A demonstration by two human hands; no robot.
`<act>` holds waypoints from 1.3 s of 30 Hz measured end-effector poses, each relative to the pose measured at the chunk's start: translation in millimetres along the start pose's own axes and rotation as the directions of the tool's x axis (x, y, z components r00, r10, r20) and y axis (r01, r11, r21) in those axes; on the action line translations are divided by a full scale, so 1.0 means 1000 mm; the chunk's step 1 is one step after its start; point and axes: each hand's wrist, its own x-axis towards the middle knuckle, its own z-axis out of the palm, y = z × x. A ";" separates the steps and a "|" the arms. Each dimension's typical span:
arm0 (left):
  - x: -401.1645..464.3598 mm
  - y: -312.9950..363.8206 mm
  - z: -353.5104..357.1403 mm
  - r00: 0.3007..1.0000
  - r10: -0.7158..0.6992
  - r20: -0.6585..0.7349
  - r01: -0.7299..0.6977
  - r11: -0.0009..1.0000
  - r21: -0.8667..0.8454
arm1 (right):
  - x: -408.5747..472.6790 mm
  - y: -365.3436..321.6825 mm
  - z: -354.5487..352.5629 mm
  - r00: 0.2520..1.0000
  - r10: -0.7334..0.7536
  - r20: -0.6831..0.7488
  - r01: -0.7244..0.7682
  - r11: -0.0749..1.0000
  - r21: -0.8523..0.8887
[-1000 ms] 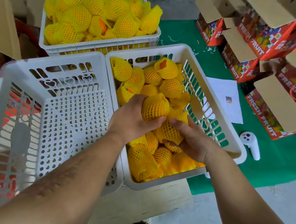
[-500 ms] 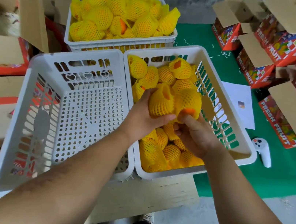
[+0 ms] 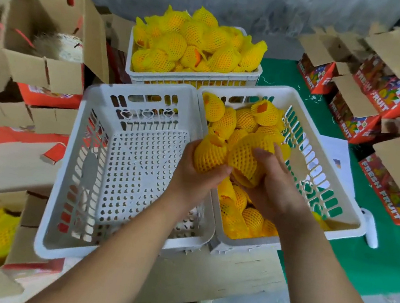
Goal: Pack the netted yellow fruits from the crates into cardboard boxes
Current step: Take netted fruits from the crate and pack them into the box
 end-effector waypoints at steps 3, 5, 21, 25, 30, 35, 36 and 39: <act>-0.024 0.009 -0.040 0.993 -0.031 -0.114 0.031 1.000 -0.003 | -0.003 0.020 0.040 0.999 0.001 0.039 0.001 0.999 -0.041; -0.041 0.011 -0.079 0.991 -0.056 -0.121 0.055 0.998 -0.011 | -0.006 0.035 0.070 0.995 0.018 0.096 -0.010 0.996 -0.084; -0.198 -0.017 -0.486 0.916 -0.107 -0.388 0.105 0.994 -0.027 | -0.058 0.314 0.405 0.985 0.027 0.168 0.058 0.875 -0.481; -0.201 -0.035 -0.515 0.951 -0.115 -0.287 0.180 0.960 0.214 | -0.056 0.338 0.413 0.998 -0.060 -0.034 0.029 0.814 -0.581; -0.187 -0.058 -0.512 0.950 -0.295 0.101 0.127 0.662 0.739 | -0.054 0.340 0.394 0.955 -0.199 -0.220 0.000 0.742 -0.670; -0.162 -0.057 -0.513 0.888 -0.396 0.235 -0.075 0.381 0.922 | -0.052 0.348 0.392 0.935 -0.248 -0.255 -0.005 0.706 -0.708; -0.158 -0.058 -0.514 0.884 -0.402 0.239 -0.078 0.376 0.923 | -0.051 0.350 0.392 0.935 -0.247 -0.256 -0.014 0.695 -0.719; -0.155 -0.064 -0.511 0.882 -0.384 0.273 -0.107 0.400 0.910 | -0.050 0.353 0.390 0.935 -0.239 -0.260 -0.028 0.684 -0.729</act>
